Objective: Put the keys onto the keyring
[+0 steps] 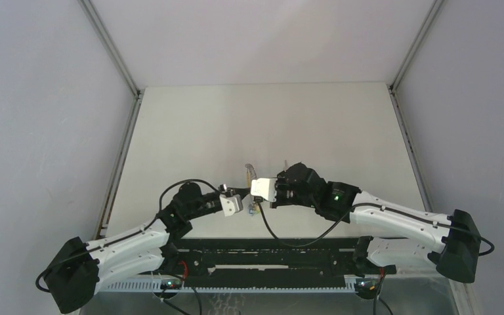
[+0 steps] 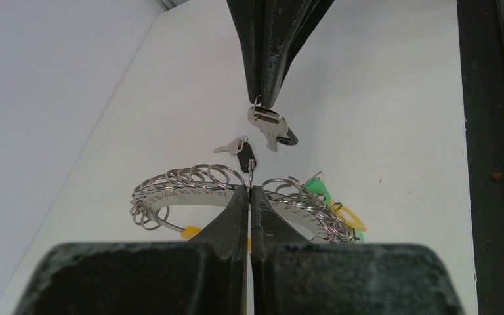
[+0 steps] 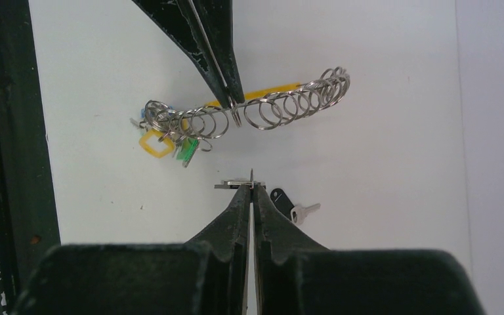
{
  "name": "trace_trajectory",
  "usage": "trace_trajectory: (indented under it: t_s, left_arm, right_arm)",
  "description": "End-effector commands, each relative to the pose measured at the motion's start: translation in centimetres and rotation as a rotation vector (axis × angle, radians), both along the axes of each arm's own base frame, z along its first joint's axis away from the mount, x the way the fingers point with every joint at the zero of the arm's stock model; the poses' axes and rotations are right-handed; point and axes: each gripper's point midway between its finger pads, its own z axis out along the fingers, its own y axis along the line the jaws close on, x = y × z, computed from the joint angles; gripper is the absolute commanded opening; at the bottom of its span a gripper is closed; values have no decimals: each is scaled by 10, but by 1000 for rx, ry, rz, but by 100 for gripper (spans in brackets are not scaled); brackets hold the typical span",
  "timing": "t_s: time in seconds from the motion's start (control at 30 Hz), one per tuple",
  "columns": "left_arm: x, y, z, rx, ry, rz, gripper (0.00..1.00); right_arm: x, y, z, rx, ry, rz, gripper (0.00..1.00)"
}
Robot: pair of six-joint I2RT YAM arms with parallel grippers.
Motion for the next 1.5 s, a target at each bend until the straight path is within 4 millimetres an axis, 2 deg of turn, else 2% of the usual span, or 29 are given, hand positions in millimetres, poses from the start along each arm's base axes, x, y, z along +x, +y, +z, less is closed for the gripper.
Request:
trace_trajectory:
  t_s: [0.0,0.23,0.57,1.47]
  left_arm:
    - [-1,-4,17,-53,-71,-13,0]
    - [0,-5,14,-55,-66,-6,0]
    - [3,-6,9,-41,-52,0,0]
    - [2,-7,11,-43,-44,-5,0]
  right_arm:
    - [2,18,23,75,-48,33,0]
    - [1,23,12,43,-42,45,0]
    - [0,26,12,32,-70,51,0]
    - [2,33,9,-2,-133,53,0]
